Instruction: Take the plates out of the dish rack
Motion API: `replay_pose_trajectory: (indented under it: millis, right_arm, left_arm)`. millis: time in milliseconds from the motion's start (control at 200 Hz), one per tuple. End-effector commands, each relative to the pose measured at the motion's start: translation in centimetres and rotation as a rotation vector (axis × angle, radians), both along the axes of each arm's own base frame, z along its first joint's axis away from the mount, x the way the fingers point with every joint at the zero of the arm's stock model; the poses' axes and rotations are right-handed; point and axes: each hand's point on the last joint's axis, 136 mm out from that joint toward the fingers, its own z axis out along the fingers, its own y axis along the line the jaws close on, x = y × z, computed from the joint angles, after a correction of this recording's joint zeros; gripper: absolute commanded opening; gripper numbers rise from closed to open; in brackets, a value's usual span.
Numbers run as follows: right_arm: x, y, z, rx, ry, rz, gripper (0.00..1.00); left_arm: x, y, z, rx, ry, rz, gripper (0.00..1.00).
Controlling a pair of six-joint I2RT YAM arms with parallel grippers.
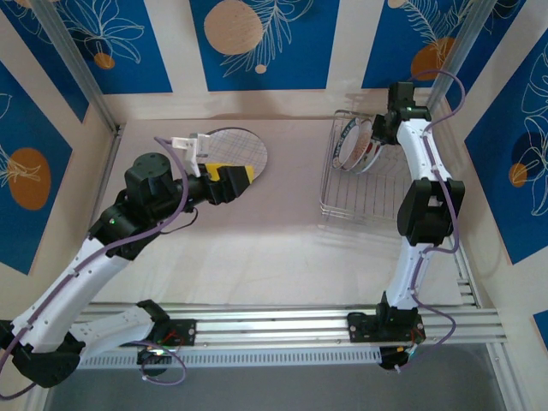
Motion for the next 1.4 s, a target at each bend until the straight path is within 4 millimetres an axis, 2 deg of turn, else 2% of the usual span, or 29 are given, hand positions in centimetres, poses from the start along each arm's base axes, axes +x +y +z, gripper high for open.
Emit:
replay_pose_trajectory:
  millis: [0,120,345,650,1015,1390]
  right_arm:
    - [1.0,1.6,1.7,-0.018,-0.041,0.038,0.06]
    - [1.0,1.3,2.9,-0.074,-0.052,0.026,0.00]
    - [0.7,1.2,4.7,-0.145,-0.061,0.003,0.00]
    - [0.1,0.8,8.2,-0.237,-0.103,-0.025,0.00]
    - [-2.0,-0.4,10.7,-0.278,-0.110,-0.060,0.00]
    - [-5.2,-1.6,15.3,-0.315,-0.171,-0.097,0.00]
  left_arm:
    - [-1.0,0.4,1.9,-0.008,-0.055,-0.011,0.85]
    - [-0.9,0.5,1.8,-0.006,-0.056,-0.008,0.85]
    - [-0.8,0.5,2.0,-0.011,-0.066,-0.005,0.86]
    - [-0.6,0.4,2.0,-0.024,-0.077,-0.002,0.86]
    - [-0.4,-0.1,2.6,-0.047,-0.091,-0.015,0.87]
    - [0.0,-1.5,3.0,-0.088,-0.093,-0.059,0.88]
